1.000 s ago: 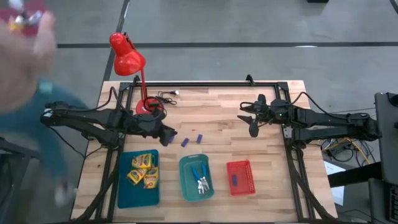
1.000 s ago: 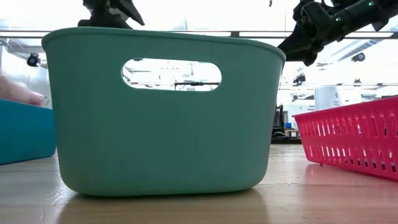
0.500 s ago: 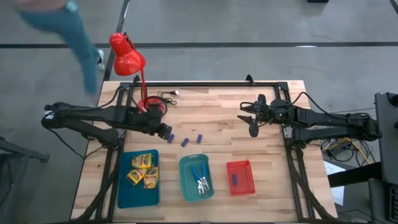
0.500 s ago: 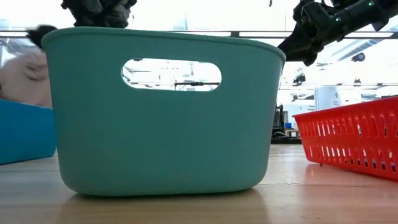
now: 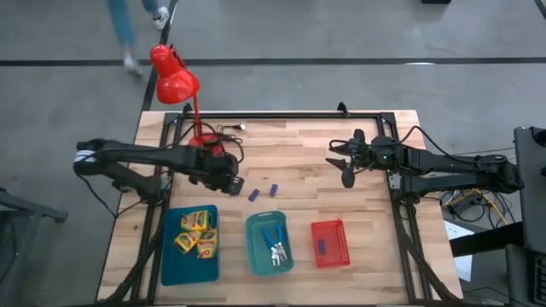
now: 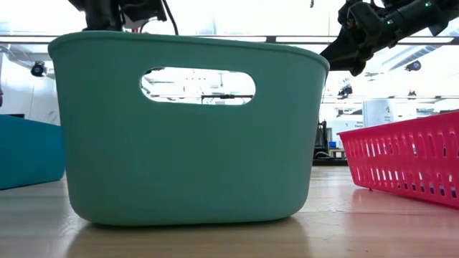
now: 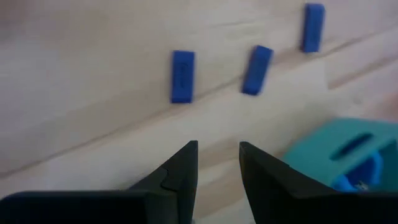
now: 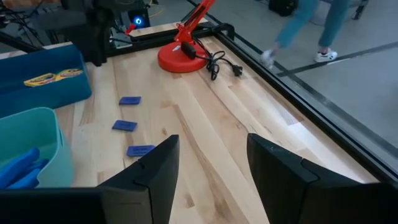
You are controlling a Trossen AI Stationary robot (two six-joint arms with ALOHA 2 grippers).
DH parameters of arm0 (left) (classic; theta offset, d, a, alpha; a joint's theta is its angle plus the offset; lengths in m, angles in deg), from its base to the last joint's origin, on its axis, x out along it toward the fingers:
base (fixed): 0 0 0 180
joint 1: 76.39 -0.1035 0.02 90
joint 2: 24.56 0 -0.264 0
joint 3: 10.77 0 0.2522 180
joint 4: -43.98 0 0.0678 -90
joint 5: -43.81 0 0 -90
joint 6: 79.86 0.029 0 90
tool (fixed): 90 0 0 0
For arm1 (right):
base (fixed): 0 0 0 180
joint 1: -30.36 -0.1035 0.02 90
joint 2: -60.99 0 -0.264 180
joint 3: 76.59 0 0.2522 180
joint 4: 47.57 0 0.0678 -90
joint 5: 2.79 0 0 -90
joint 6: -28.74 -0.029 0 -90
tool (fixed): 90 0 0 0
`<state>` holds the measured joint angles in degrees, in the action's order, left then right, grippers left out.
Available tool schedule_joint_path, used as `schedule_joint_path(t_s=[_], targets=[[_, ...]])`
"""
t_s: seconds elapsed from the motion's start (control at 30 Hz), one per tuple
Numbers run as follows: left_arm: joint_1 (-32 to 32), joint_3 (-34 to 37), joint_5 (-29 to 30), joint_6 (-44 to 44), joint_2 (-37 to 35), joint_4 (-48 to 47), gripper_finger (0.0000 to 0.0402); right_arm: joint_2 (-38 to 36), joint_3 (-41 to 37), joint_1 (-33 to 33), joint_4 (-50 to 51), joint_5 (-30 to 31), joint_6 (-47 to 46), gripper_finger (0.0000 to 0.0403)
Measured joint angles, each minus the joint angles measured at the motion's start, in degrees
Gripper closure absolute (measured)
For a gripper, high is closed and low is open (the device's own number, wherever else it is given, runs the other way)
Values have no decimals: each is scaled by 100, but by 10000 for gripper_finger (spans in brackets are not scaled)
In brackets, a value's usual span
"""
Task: Pick & Place School Supplies
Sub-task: Put the purple eraser into the red bin
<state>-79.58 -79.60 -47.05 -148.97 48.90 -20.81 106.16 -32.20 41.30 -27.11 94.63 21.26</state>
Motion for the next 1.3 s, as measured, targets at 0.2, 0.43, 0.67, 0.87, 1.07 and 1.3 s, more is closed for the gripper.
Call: schedule_joint_path(t_s=[0.2, 0.43, 0.67, 0.87, 1.07, 1.3], targets=[[-98, 0, 521, 21, 220, -2, 280, 0, 0, 0, 0, 0, -1, 220], [-168, 0, 507, -135, 503, 26, 280, -1, 0, 0, 1, 0, 1, 221], [-184, 0, 452, -158, 524, 168, 280, -2, -2, 0, 2, 0, 1, 223], [-189, 0, 489, -145, 528, 177, 280, -2, -2, 0, 2, 0, 1, 224], [-300, -2, 434, 208, 569, 273, 280, -2, -2, 0, 2, 0, -1, 220], [-384, 6, 385, 566, 1034, 577, 279, -2, -2, 1, 2, 1, 0, 226]])
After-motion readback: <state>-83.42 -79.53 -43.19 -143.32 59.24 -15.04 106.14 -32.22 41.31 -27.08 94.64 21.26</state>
